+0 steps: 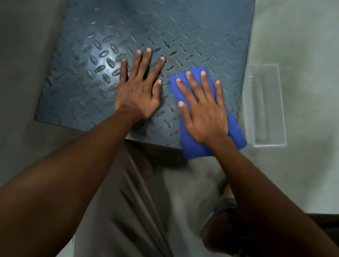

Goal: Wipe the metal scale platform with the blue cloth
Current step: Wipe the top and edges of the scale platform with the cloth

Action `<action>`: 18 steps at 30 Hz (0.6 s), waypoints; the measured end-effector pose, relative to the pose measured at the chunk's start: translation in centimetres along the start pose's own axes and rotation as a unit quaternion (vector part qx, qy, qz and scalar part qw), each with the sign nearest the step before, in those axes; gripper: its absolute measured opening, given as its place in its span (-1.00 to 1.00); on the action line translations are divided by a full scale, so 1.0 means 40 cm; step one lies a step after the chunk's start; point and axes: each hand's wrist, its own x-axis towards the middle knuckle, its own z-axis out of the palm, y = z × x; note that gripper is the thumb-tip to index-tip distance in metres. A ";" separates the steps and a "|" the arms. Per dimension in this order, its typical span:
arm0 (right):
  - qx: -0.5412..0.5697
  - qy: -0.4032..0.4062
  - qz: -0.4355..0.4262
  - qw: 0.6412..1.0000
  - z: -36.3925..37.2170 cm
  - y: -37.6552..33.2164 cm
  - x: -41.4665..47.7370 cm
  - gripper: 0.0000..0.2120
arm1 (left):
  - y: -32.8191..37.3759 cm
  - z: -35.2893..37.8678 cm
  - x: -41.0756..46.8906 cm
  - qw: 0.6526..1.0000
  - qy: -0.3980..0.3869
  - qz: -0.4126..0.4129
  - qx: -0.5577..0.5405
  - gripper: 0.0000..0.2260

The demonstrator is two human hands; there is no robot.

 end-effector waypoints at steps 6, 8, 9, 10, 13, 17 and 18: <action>0.030 0.019 0.140 0.989 0.007 0.075 0.285 -0.42 | -0.003 0.000 0.046 0.999 -0.001 -0.036 -0.004 -0.44; 0.034 0.016 0.159 0.987 0.010 0.063 0.303 -0.42 | -0.002 0.002 0.057 0.999 0.008 -0.051 -0.006 -0.45; 0.029 0.020 0.160 0.986 0.011 0.047 0.284 -0.42 | -0.003 0.003 0.064 0.999 0.012 -0.051 -0.003 -0.45; 0.025 0.025 0.153 0.988 0.008 0.029 0.249 -0.43 | -0.004 0.005 0.071 0.999 0.014 -0.049 -0.001 -0.45; 0.031 0.026 0.127 0.991 0.014 -0.018 0.132 -0.44 | -0.010 0.004 0.104 0.998 0.018 -0.052 0.001 -0.44; 0.034 0.032 0.179 0.983 0.024 -0.002 0.219 -0.42 | -0.019 0.000 0.167 0.998 0.016 -0.059 0.005 -0.45; 0.030 0.034 0.182 0.982 0.028 0.011 0.268 -0.42 | -0.020 0.000 0.175 0.998 0.015 -0.059 0.006 -0.45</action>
